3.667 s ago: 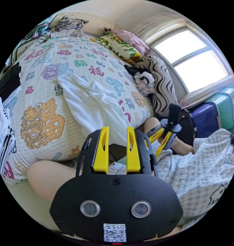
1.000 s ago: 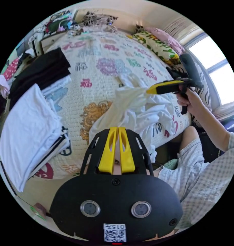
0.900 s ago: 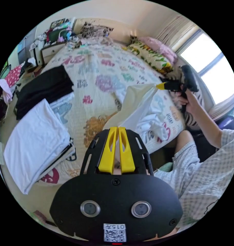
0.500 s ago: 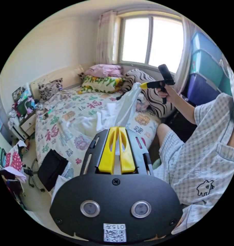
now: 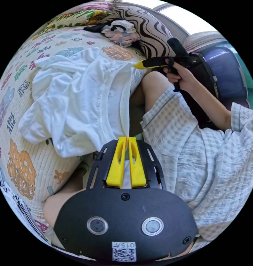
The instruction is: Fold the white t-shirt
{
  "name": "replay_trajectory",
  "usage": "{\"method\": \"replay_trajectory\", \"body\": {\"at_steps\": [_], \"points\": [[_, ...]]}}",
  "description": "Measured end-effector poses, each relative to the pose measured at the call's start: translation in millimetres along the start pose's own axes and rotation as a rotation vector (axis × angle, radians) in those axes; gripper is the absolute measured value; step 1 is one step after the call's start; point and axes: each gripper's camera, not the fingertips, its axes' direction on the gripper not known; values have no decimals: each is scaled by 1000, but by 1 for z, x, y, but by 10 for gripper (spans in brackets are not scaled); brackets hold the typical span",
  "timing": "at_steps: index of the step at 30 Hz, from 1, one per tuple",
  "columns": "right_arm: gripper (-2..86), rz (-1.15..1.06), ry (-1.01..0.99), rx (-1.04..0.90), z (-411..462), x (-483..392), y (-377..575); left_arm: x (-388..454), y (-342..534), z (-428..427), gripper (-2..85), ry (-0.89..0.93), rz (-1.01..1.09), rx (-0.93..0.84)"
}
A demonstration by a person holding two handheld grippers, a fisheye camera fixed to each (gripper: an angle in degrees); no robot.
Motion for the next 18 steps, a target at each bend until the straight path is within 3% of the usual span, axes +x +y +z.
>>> {"method": "replay_trajectory", "body": {"at_steps": [6, 12, 18], "points": [[-1, -88, 13, 137, -67, 3, -44, 38, -77, 29, 46, 35, 78, 200], [0, -55, 163, -1, -70, 30, -86, 42, -131, 71, 82, -18, 63, 157], [0, 23, 97, -29, -60, 64, -71, 20, -147, 64, 69, -57, 44, 145]]}}
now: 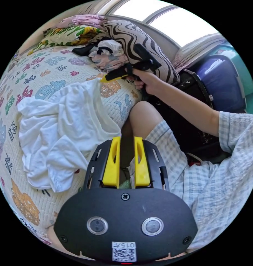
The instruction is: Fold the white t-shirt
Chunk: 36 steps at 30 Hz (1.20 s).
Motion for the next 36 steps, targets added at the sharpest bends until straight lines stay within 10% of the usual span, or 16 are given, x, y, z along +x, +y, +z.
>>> {"method": "replay_trajectory", "body": {"at_steps": [17, 28, 36], "points": [[42, 38, -28, 37, -21, -34, 64, -17, -120, 32, 88, -187, 139, -43], [81, -150, 0, -327, 65, -150, 98, -3, -236, 109, 88, -371, 367, -404], [9, -241, 95, -681, 151, -213, 107, -45, -218, 16, 5, -226, 101, -180]]}}
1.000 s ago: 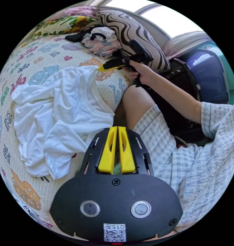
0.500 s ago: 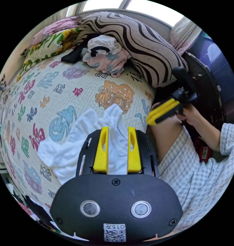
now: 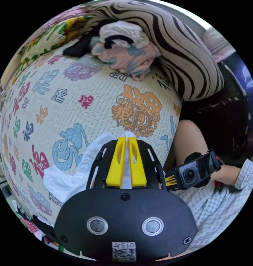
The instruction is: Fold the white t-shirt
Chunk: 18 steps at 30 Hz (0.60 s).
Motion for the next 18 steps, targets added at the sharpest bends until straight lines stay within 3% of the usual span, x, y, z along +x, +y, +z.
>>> {"method": "replay_trajectory", "body": {"at_steps": [8, 18], "points": [[-4, 109, 403, 366, -79, -92, 64, -22, 142, -193, 0, -50, -155, 530], [-4, -12, 1060, 778, -198, -324, 126, 42, 313, -416, -2, -226, -96, 1036]]}}
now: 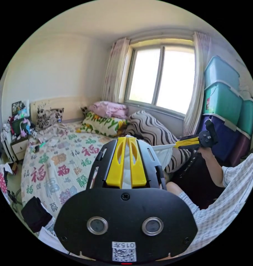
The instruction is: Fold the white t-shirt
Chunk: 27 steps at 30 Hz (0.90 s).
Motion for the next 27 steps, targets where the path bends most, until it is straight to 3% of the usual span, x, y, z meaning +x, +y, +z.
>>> {"method": "replay_trajectory", "body": {"at_steps": [8, 16, 18, 22, 24, 27], "points": [[-5, -2, 83, 243, -97, -12, -56, 32, -30, -123, -3, -78, 93, 195], [-6, -2, -216, 541, -170, 2, -166, 62, -63, -223, -3, -120, 183, 341], [-6, -58, -239, 527, -174, -5, -189, 69, -74, -236, -3, -29, 217, 309], [-5, -117, -355, 587, -160, -18, -208, 77, -77, -229, -3, 148, 253, 282], [-5, -136, -414, 511, -127, -22, -217, 72, -74, -188, -2, 323, 209, 228], [-4, -124, -605, 351, -45, -24, -222, 67, -47, -99, 2, 316, 122, 89]]}}
